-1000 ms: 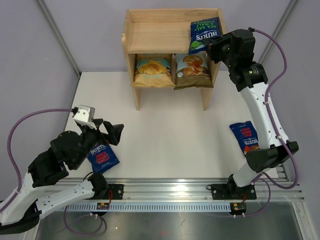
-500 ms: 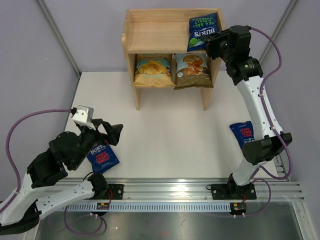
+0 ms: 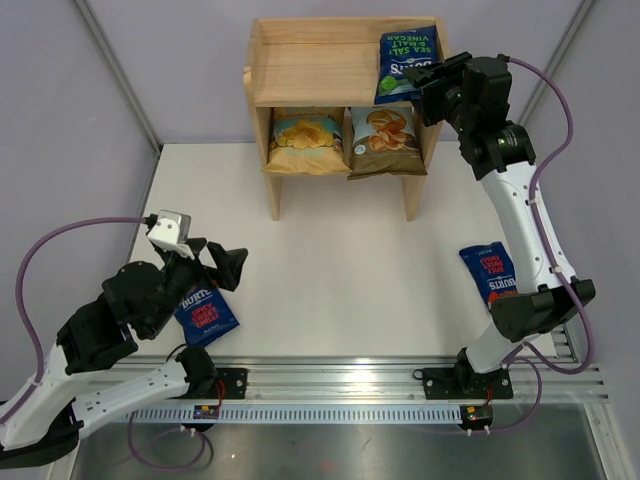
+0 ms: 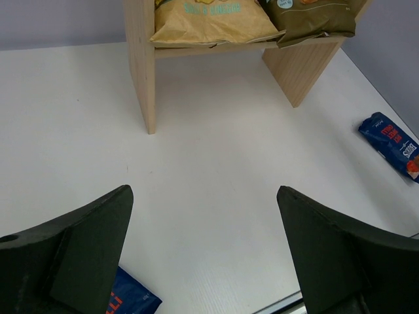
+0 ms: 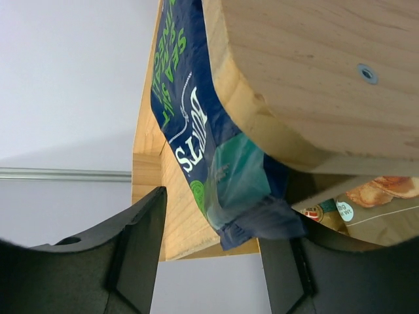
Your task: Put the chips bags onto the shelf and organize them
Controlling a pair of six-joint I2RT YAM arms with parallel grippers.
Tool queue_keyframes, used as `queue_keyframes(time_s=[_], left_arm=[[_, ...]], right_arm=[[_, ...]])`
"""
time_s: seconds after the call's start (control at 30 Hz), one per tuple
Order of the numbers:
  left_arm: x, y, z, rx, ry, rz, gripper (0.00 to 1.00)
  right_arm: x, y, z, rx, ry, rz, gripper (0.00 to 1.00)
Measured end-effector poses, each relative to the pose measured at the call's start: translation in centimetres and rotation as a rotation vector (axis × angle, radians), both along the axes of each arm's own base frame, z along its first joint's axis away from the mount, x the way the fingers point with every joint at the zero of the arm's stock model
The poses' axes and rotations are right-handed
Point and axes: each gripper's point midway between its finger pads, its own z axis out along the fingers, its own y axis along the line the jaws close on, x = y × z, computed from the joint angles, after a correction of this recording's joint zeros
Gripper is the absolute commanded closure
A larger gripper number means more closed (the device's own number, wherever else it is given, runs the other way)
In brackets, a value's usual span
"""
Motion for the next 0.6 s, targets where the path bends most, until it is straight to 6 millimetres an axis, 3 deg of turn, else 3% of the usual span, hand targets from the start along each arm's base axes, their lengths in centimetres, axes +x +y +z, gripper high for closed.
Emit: queue_keyframes(time_s=[0.27, 0.4, 0.6], left_arm=[[0.7, -0.3, -0.7, 0.021, 0.036, 0.042, 0.01], [1.3, -0.3, -0.8, 0.023, 0.055, 0.085, 0.01], [2.1, -0.5, -1.8, 0.060, 0.102, 0.144, 0.01]], right_arm=[[-1.9, -0.6, -0.1, -0.029, -0.006, 0.004, 0.29], [-2.5, -0.8, -0.4, -0.040, -0.003, 0.007, 0.20], [-3.0, -1.1, -1.0, -0.060, 0.006, 0.008, 0.18]])
